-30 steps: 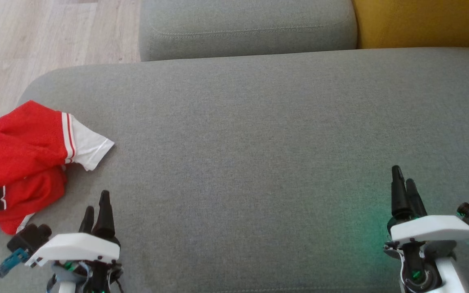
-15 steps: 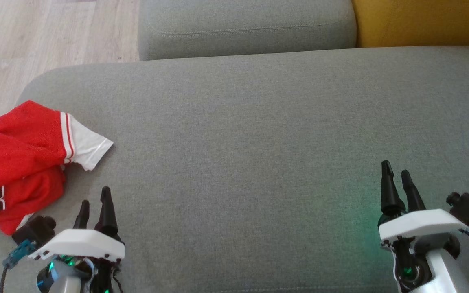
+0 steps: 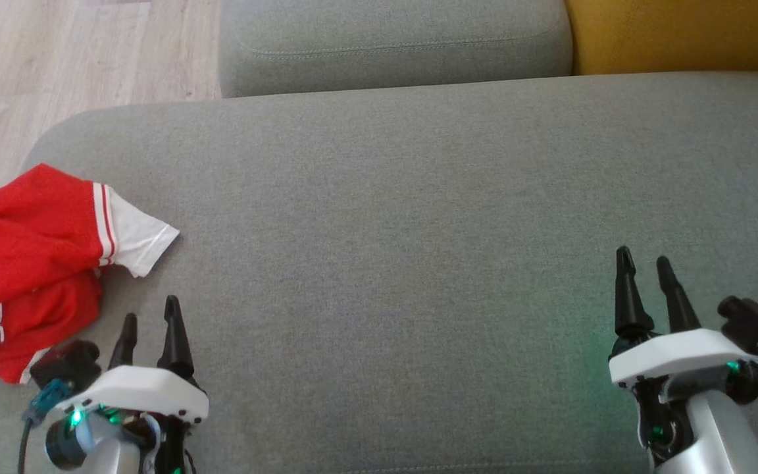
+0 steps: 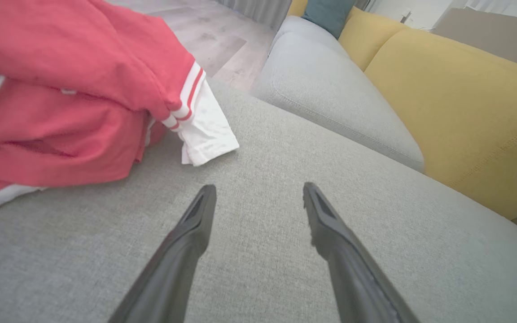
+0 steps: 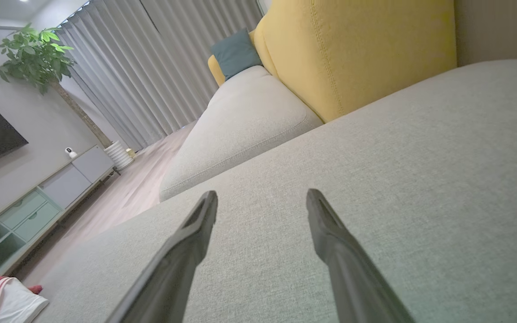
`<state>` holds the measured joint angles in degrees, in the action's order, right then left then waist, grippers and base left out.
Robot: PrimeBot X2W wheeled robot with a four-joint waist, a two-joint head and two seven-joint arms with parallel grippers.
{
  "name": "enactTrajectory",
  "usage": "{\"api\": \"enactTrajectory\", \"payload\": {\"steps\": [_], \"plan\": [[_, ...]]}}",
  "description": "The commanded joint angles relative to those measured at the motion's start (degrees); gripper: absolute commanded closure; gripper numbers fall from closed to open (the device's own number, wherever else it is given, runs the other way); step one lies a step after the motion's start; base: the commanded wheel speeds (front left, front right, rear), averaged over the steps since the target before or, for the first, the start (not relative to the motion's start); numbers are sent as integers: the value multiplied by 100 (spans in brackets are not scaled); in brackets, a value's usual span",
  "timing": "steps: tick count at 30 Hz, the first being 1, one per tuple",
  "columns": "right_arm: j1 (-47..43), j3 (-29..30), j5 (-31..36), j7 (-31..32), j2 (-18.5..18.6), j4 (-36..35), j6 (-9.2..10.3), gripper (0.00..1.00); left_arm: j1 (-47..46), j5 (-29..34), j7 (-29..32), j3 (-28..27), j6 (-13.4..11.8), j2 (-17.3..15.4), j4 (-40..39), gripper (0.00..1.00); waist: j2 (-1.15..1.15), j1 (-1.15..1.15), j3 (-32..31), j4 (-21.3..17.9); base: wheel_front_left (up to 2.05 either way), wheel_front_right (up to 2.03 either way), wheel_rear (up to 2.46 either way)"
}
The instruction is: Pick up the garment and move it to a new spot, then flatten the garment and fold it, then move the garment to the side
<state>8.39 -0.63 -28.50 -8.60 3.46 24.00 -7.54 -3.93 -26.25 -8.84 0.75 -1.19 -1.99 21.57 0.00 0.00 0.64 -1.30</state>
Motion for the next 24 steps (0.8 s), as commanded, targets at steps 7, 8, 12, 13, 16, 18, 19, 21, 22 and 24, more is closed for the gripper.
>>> {"api": "enactTrajectory", "payload": {"steps": [7,8,12,13,16,18,19,21,22,24], "plan": [[390,-79,685,-216,23,-289,4,0,-386,698,-195,-144,-151,-166,-353,0,0,0,10,-19,0,0,0],[397,-83,757,-233,21,-296,4,0,-388,770,-212,-140,-165,-167,-367,0,0,0,9,-20,0,0,0],[427,-87,1060,-300,14,-317,5,0,-399,1070,-279,-124,-222,-176,-412,0,0,0,7,-25,0,0,0],[435,-88,1135,-317,12,-317,5,0,-405,1142,-296,-126,-232,-185,-416,0,0,0,7,-27,0,0,0],[463,-92,1359,-368,5,-306,5,0,-424,1355,-346,-127,-262,-200,-417,0,0,0,8,-31,0,0,0],[470,-95,1436,-385,2,-303,5,0,-429,1422,-363,-129,-272,-202,-414,0,0,0,9,-32,0,0,0],[477,-96,1511,-402,-1,-295,5,0,-434,1490,-380,-131,-280,-205,-410,0,0,0,11,-33,0,0,0],[498,-100,1651,-435,-5,-259,5,0,-444,1615,-413,-141,-294,-208,-394,0,0,0,13,-35,0,0,0],[510,-110,1722,-452,-6,-237,5,0,-447,1678,-429,-147,-303,-208,-384,0,0,0,13,-37,0,0,0],[530,-133,1865,-486,-10,-193,5,0,-451,1814,-463,-149,-323,-208,-379,0,0,0,15,-43,0,0,0]]}}
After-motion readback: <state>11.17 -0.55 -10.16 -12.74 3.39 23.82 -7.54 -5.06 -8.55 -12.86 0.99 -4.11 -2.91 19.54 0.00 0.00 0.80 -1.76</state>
